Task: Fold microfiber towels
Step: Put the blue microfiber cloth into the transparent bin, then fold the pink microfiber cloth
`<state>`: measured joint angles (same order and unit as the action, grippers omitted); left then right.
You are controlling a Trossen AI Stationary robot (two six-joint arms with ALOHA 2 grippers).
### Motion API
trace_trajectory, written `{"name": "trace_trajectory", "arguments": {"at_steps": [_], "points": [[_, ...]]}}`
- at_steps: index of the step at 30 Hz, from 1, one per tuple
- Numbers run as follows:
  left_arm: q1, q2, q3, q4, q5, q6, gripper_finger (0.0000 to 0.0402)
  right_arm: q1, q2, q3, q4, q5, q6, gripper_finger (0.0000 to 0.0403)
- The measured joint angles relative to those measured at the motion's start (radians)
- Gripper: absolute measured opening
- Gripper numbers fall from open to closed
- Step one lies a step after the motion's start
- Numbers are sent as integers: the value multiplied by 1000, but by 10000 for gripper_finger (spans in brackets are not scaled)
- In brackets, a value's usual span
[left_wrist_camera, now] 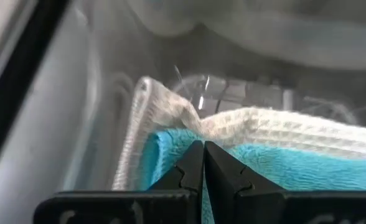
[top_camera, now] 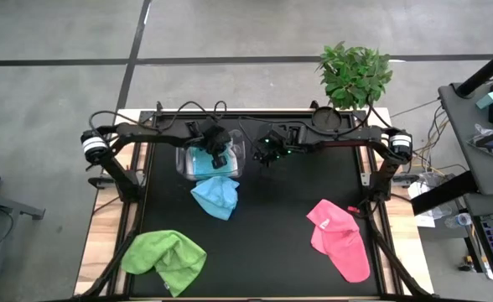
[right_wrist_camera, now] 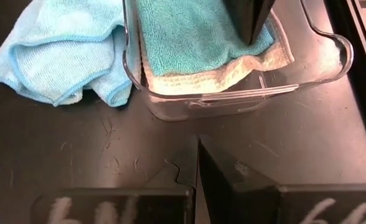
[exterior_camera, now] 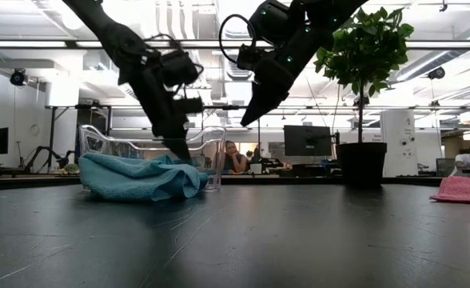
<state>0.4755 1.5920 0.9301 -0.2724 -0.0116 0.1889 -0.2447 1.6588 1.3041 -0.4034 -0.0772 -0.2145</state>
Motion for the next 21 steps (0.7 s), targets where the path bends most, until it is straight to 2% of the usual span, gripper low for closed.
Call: {"name": "trace_trajectory", "arguments": {"at_steps": [8, 13, 17, 19, 21], "points": [[-44, -197, 10, -7, -1, -55, 0, 12, 0, -41, 17, 1, -6, 8], [-165, -321, -4, 16, 2, -105, 0, 37, -2, -104, 69, 1, 13, 8], [-295, -362, -9, 70, 3, -138, 0, 78, -2, -131, 65, 3, 68, 8], [-362, -365, -21, 113, 2, -151, 0, 110, -2, -133, 37, 49, 115, 8], [-423, -365, -37, 161, -19, -158, 0, 150, -3, -132, -32, 152, 173, 9]]}}
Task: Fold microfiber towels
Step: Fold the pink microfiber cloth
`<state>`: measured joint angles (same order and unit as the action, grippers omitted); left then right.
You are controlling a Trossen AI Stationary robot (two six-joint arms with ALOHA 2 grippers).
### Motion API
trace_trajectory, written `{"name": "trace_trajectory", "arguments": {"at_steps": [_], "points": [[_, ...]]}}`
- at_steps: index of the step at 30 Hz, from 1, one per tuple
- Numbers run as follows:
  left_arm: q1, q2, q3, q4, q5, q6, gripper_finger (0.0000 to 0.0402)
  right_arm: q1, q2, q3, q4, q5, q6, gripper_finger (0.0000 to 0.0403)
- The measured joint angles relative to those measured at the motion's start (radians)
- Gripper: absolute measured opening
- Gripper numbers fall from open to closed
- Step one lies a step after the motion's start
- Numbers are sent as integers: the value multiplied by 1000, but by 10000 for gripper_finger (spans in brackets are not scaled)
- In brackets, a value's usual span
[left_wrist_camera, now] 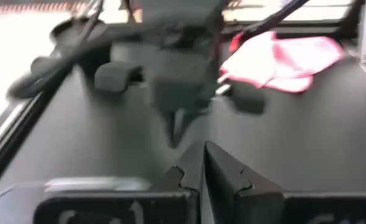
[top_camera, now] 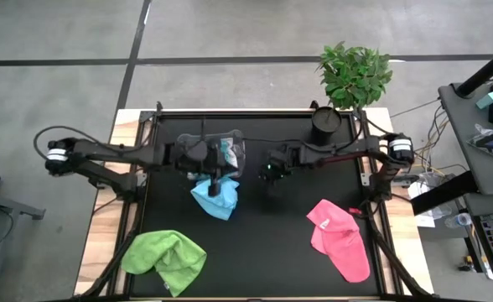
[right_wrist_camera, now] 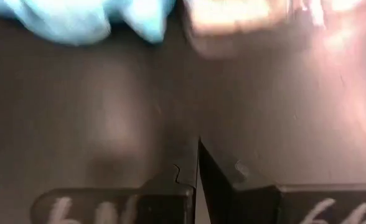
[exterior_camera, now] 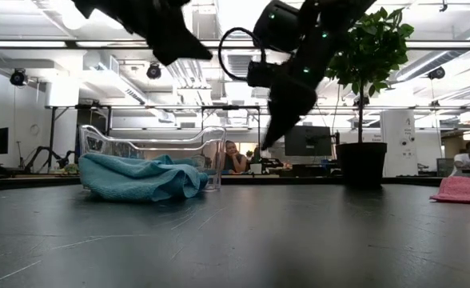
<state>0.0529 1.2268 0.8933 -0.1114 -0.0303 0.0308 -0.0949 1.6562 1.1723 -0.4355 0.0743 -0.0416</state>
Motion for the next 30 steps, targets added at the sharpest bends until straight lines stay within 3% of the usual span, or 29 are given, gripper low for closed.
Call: {"name": "trace_trajectory", "arguments": {"at_steps": [2, 5, 11, 15, 23, 30], "points": [[-53, 1, -15, 38, -57, -3, 0, 42, 0, 13, -124, 81, 57, 9], [-109, 1, -19, 50, -136, -17, 0, 104, -1, 45, -294, 118, 186, 9], [-181, 14, -20, 103, -154, -85, 0, 200, -6, 68, -765, 35, 564, 9], [-206, 29, -21, 212, -154, -73, 0, 309, -38, 46, -921, -3, 740, 17], [-218, 62, -21, 340, -154, -49, 0, 509, -121, -88, -780, -5, 924, 76], [-217, 70, -12, 422, -154, 8, 0, 531, -168, -266, -516, 5, 993, 155]]}}
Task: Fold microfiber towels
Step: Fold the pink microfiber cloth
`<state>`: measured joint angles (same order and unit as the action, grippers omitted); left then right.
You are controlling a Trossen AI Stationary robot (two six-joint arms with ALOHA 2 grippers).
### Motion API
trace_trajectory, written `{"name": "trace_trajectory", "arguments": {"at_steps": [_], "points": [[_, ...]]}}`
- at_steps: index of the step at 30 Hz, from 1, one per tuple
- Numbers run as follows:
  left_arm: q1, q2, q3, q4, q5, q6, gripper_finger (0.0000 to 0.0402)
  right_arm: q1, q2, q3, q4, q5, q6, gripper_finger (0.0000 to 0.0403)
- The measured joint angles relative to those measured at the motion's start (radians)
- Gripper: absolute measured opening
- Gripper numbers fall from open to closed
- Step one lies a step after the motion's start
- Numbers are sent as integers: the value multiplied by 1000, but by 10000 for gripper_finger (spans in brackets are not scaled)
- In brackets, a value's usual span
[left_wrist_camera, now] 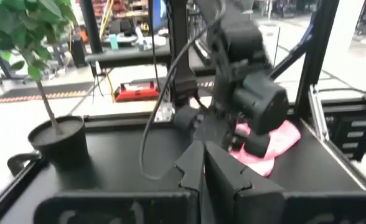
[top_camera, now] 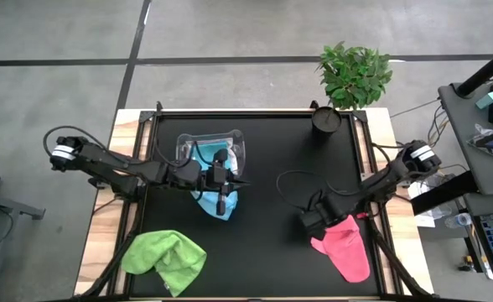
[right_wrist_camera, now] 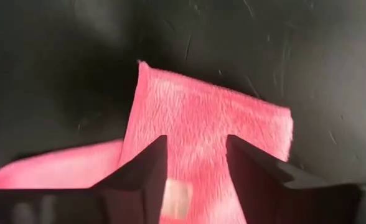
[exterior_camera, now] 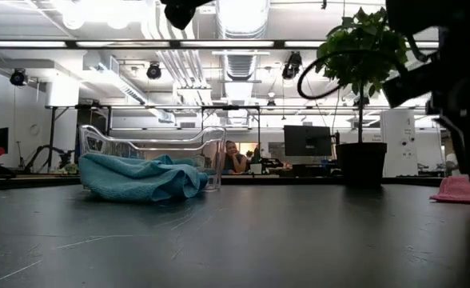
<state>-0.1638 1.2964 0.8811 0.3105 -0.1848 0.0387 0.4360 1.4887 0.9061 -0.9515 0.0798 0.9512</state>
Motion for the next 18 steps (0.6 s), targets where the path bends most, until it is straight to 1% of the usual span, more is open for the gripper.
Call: {"name": "trace_trajectory", "arguments": {"at_steps": [4, 11, 15, 18], "points": [[0, 0, -1, -6, 0, 1, 0, -9, -2, -48, 75, 60, -3, 197], [0, 0, -4, -6, 0, 25, 0, -13, -1, -63, 199, 62, -5, 243], [0, 0, -5, -7, 0, 25, 0, -13, 25, -63, 226, 62, 19, 249], [0, 0, -5, -5, 0, 25, 0, -12, 47, -66, 225, 61, 23, 237]]}}
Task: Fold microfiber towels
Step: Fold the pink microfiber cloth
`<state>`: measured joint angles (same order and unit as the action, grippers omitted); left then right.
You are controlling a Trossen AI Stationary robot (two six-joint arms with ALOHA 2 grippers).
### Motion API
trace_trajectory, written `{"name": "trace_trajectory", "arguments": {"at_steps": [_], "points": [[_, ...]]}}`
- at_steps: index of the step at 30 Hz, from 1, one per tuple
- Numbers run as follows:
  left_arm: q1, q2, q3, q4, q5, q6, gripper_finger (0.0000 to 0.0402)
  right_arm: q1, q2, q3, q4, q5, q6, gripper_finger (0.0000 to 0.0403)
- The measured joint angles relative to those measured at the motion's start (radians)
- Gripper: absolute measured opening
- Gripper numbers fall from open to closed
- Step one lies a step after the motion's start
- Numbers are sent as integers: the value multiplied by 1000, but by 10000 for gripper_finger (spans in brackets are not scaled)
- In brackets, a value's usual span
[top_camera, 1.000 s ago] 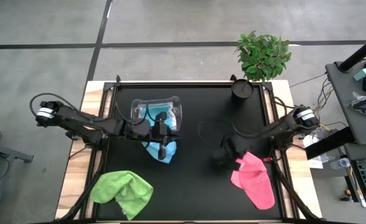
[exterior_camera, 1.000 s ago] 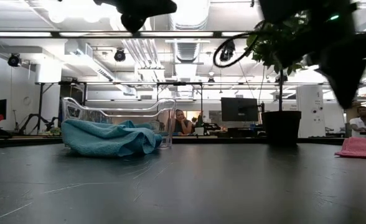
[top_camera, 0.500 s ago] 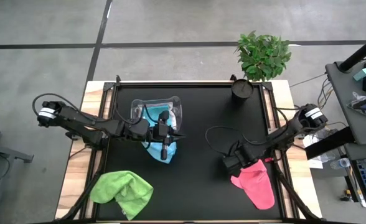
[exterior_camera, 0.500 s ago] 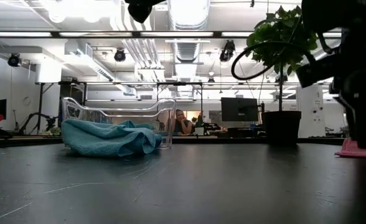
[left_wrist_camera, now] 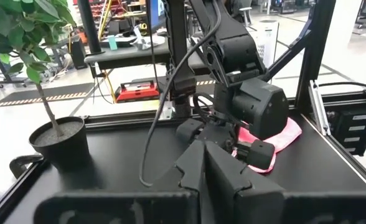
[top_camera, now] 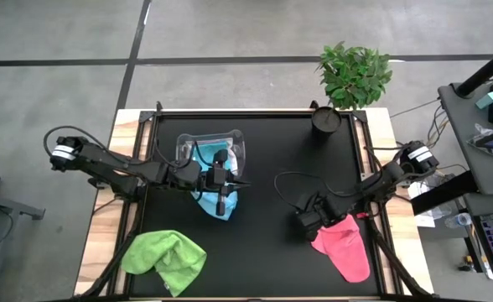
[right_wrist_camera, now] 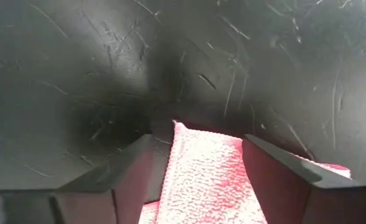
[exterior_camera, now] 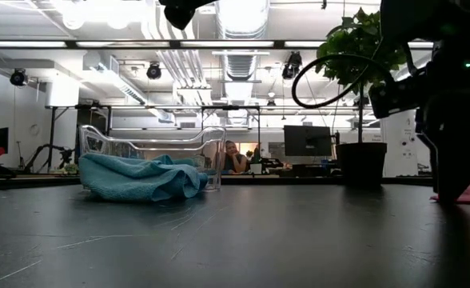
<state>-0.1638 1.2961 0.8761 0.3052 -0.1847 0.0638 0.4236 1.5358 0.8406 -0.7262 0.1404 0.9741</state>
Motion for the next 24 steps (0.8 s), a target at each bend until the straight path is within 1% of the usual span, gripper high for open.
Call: {"name": "trace_trajectory", "arguments": {"at_steps": [2, 4, 6, 11, 13, 16, 19, 24], "points": [[0, 0, 0, -1, 0, 0, 0, 0, 14, 0, 4, -10, 13, 218], [0, 0, 0, 0, 0, 0, 0, 2, 24, 0, 10, -15, 21, 188], [0, 0, 0, 0, 0, 0, 0, 2, 25, 0, 18, -16, 18, 146], [0, 6, -2, -2, 0, 0, 0, 4, 7, -2, 36, 0, -19, 28], [0, 6, -2, 0, 0, 0, 0, 5, -14, -6, 43, 12, -46, 17], [0, 6, -4, -1, 0, 0, 0, 2, -61, -7, 40, 88, -77, 10], [0, 6, -4, 1, 0, -2, 0, 3, -142, 5, 57, 163, -119, 8], [0, 20, -5, 3, 0, -5, 0, -7, -277, 4, 115, 244, -203, 8]]}}
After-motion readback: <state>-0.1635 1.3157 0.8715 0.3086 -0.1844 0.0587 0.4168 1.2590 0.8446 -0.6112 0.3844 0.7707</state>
